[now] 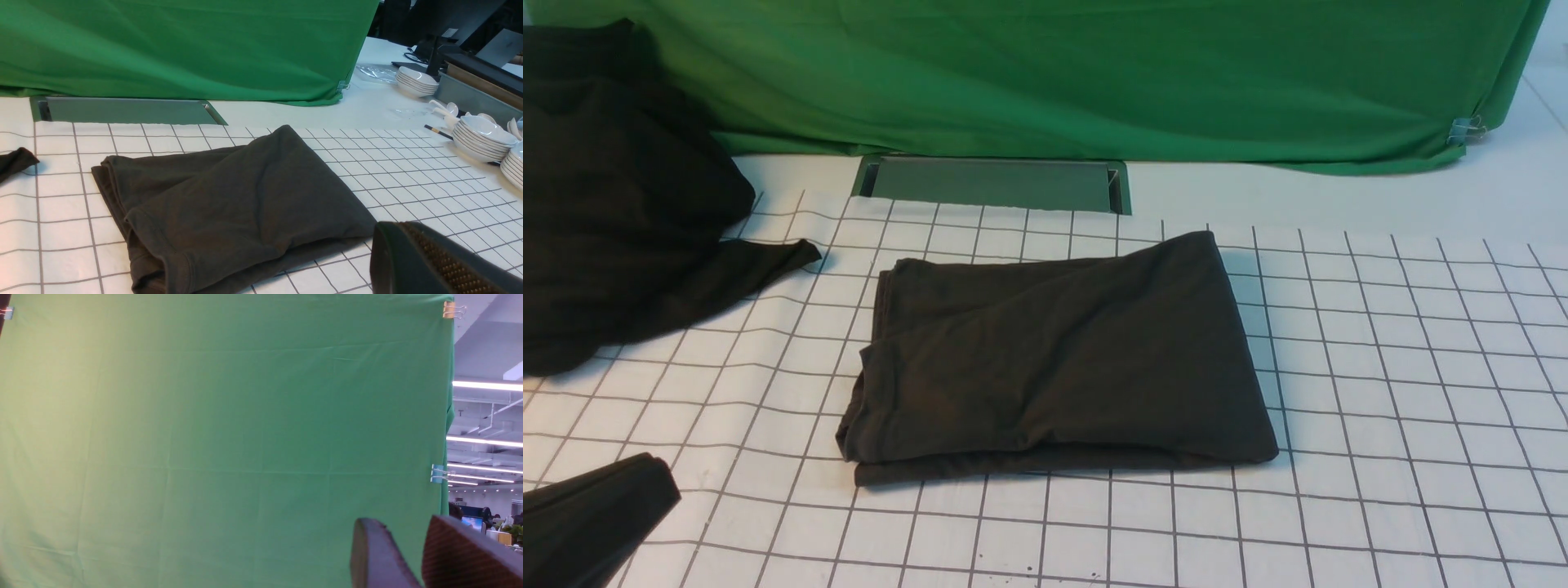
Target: Fold a long-sleeved shirt over a white checkered tablecloth.
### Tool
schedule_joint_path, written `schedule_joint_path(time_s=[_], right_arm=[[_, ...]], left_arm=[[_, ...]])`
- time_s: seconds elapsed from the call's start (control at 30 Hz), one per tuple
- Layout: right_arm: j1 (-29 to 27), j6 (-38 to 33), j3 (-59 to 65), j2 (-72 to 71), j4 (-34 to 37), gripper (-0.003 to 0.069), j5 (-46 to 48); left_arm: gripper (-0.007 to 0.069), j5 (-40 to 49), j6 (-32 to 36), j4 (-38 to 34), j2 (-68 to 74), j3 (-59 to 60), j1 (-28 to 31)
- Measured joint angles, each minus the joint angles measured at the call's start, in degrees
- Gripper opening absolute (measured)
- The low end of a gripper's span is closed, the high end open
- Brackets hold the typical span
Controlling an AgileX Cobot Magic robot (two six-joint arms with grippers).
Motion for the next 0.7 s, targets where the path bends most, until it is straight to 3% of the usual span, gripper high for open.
schedule_joint_path(time_s=[0.3, 0.43, 0.6, 0.7], right_arm=[[0.0, 0.0, 0.0, 0.0, 0.0, 0.0197, 0.0], [0.0, 0.0, 0.0, 0.0, 0.0, 0.0207, 0.0], [0.0, 0.0, 0.0, 0.0, 0.0, 0.0226, 0.0], [0.0, 0.0, 0.0, 0.0, 0.0, 0.0234, 0.0]], left_arm=[[0.0001, -1.2, 4.3, 2.7, -1.2, 1.3, 1.9], [0.0001, -5.7, 3.5, 5.9, -5.1, 6.1, 10.5], [0.0001, -9.1, 2.3, 7.5, -10.5, 14.0, 25.3], [0.0001, -9.1, 2.4, 8.3, -10.5, 17.4, 29.9]])
